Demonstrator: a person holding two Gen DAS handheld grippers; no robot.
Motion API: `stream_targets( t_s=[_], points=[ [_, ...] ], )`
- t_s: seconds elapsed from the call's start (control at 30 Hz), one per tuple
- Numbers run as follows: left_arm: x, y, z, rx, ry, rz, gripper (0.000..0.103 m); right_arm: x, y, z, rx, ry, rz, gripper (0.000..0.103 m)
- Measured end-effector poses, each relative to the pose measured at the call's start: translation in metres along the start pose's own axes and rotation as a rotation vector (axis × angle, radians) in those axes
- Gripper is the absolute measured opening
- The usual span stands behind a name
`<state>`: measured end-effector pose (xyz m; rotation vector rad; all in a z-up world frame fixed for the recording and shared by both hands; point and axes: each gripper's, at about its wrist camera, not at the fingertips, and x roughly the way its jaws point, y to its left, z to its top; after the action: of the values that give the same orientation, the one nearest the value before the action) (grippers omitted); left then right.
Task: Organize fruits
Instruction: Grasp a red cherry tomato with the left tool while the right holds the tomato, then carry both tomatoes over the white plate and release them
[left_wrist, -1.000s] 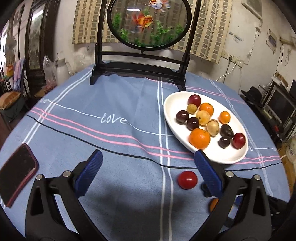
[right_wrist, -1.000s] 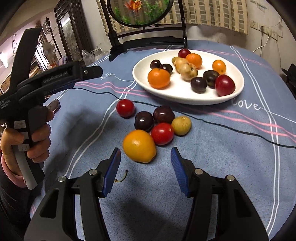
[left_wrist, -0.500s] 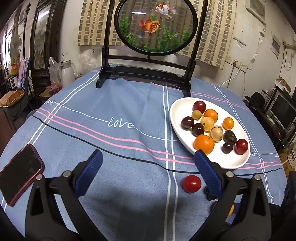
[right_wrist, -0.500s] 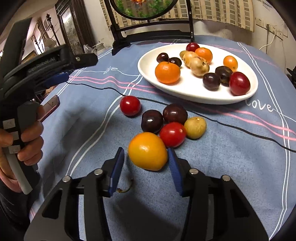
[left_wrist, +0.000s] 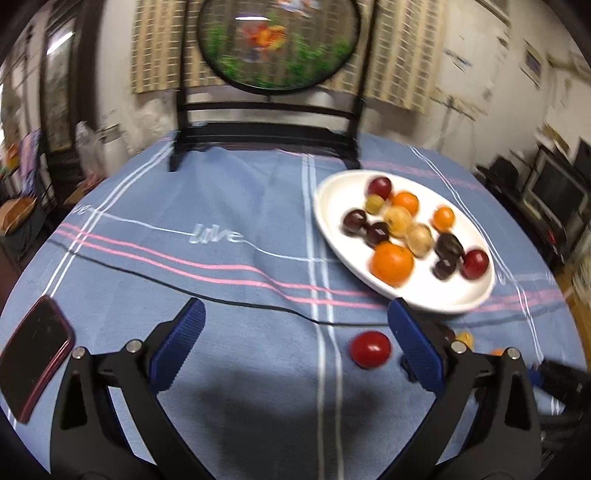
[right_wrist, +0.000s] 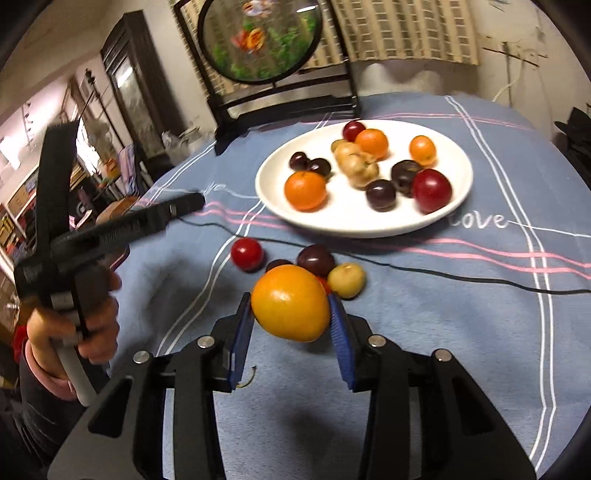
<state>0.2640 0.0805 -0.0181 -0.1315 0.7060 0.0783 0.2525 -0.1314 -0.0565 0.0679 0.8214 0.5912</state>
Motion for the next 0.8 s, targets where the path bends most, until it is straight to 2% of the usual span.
stream_targets(
  t_s=[0.03, 0.1, 0.2, 0.33, 0.47, 0.63, 0.8],
  points=[
    [0.001, -0.004, -0.002, 0.024, 0.003, -0.007, 0.096, 0.0, -0.001, 0.0, 0.006, 0.0, 0.0, 0.041],
    [0.006, -0.011, -0.005, 0.054, 0.024, -0.034, 0.078, 0.001, -0.004, -0.001, 0.016, 0.006, -0.002, 0.041],
    [0.019, -0.015, -0.009, 0.05, 0.107, -0.125, 0.059, 0.001, -0.002, -0.001, 0.014, 0.009, 0.0, 0.041],
    [0.027, -0.02, -0.015, 0.054, 0.147, -0.162, 0.057, -0.001, 0.0, -0.002, 0.01, 0.005, 0.003, 0.041],
    [0.034, -0.029, -0.018, 0.105, 0.132, -0.125, 0.057, -0.003, 0.0, -0.001, 0.016, 0.0, 0.005, 0.041],
    [0.042, -0.039, -0.025, 0.15, 0.169, -0.153, 0.056, -0.005, 0.0, 0.0, 0.018, -0.006, 0.009, 0.041],
    [0.045, -0.047, -0.029, 0.199, 0.169, -0.143, 0.044, -0.006, 0.0, 0.0, 0.018, -0.011, 0.002, 0.041]
  ],
)
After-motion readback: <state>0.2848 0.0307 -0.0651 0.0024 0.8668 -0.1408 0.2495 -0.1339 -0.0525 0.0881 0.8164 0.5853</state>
